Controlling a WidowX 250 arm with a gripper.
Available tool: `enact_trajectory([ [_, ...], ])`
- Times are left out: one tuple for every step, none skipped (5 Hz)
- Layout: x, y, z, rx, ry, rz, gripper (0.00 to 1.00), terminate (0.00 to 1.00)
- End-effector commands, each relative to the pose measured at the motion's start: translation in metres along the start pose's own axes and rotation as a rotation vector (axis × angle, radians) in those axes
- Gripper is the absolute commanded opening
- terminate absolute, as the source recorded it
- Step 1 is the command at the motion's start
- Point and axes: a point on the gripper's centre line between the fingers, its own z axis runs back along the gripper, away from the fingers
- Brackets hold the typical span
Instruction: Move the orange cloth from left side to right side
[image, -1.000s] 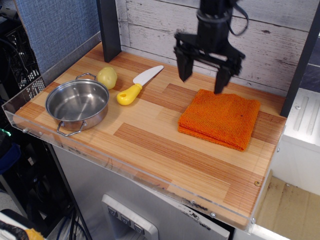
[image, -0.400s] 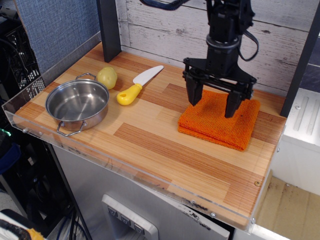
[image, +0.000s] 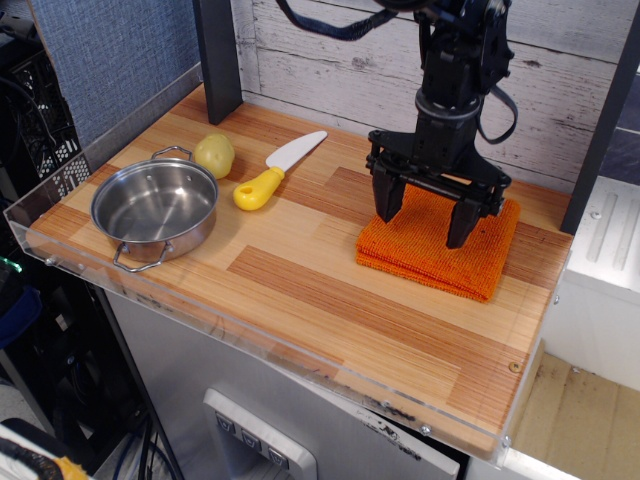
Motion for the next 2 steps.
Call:
enact_trajectory([
  [0.003, -0.002, -0.005, -0.015, -0.021, -0.002, 1.0, 0.0],
  [-0.004, 0.002, -0.017, -0.018, 0.012, 0.004, 1.0, 0.0],
])
